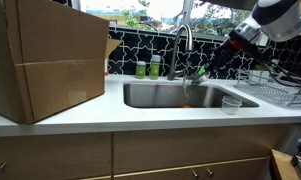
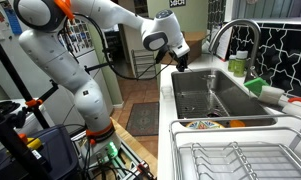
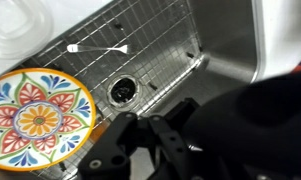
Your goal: Pick up the spoon in the dishes drying rack and rinse it on the tap running tap water twice before putting it back in the dishes washing rack
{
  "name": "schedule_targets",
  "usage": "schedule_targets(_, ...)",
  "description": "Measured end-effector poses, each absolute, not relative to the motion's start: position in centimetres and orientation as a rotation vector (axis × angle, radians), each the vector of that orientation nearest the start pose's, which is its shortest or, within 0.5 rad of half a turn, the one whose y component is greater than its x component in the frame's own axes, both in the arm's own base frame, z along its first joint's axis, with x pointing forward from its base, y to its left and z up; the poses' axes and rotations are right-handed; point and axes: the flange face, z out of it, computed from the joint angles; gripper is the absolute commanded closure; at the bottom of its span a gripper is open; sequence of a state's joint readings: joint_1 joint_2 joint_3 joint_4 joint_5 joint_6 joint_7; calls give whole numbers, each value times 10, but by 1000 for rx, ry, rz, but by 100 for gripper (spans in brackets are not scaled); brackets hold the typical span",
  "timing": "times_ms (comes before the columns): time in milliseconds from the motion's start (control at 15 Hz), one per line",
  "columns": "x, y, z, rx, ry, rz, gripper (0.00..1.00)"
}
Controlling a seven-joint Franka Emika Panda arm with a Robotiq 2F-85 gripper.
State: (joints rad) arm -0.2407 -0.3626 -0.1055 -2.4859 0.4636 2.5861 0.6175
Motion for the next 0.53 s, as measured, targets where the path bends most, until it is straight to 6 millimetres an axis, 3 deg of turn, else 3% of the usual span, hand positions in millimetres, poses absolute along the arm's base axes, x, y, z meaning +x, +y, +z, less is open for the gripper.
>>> schedule_targets(200, 418, -174, 447, -2264, 1653, -429, 98)
schedule_targets(533, 407, -180, 436, -2414, 1651, -327, 98)
